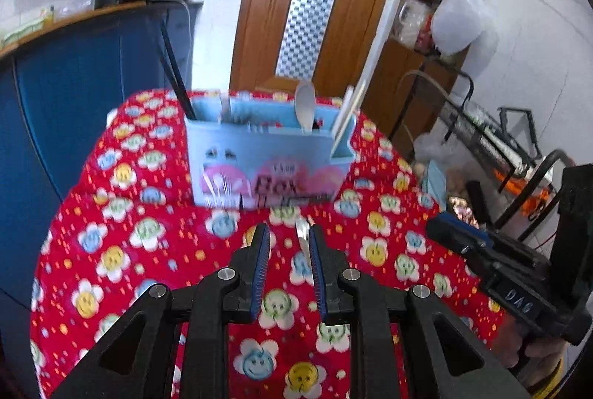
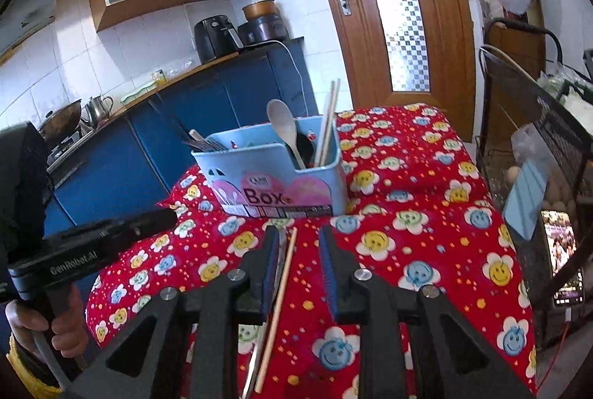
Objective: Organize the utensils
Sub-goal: 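Move both grippers back down to the remaining utensils on the tablecloth, then grasp a silver knife with the left gripper while the right grasps a wooden chopstick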
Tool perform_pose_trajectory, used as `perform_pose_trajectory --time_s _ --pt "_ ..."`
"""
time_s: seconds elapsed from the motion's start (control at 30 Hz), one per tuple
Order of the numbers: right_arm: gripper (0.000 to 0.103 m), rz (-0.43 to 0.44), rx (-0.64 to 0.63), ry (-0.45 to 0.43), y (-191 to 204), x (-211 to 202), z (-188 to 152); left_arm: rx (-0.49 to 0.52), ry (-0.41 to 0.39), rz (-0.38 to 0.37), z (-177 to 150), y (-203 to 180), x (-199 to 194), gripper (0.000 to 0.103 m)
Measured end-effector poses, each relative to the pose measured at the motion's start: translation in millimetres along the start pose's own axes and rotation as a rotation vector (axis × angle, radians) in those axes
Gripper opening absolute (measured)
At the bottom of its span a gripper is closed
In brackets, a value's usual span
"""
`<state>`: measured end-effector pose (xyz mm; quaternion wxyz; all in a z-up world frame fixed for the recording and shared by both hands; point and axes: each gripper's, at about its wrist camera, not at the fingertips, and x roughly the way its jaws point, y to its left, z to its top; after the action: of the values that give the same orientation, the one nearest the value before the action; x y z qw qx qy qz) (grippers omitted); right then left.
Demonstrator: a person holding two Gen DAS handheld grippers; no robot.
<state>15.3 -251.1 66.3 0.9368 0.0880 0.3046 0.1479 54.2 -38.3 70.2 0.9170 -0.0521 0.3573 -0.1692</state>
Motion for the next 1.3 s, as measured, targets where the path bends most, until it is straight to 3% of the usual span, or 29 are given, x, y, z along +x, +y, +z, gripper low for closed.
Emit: perform_pose_trajectory --time_s 0.23,0.53,0.73,1.07,1.2,1.3 --pt "0.026 -0.007 0.027 0.033 -16 2 -11 -0.014 0.102 -0.027 -17 -8 26 0.022" --pt "0.028 -0.009 0.064 0.058 -33 8 -21 -0.049 0.248 -0.115 -31 -21 55 0.022" --pt "0.028 -0.006 0.070 0.058 -39 9 -22 -0.057 0.316 -0.127 -37 -28 69 0.022" --pt "0.028 0.000 0.086 0.066 -48 11 -25 -0.050 0.384 -0.110 -44 -35 86 0.022" --pt "0.028 0.000 0.088 0.067 -49 13 -26 -0.064 0.375 -0.109 -43 -34 89 0.022" --pt "0.028 0.001 0.091 0.070 -51 13 -26 -0.081 0.367 -0.112 -42 -29 90 0.012"
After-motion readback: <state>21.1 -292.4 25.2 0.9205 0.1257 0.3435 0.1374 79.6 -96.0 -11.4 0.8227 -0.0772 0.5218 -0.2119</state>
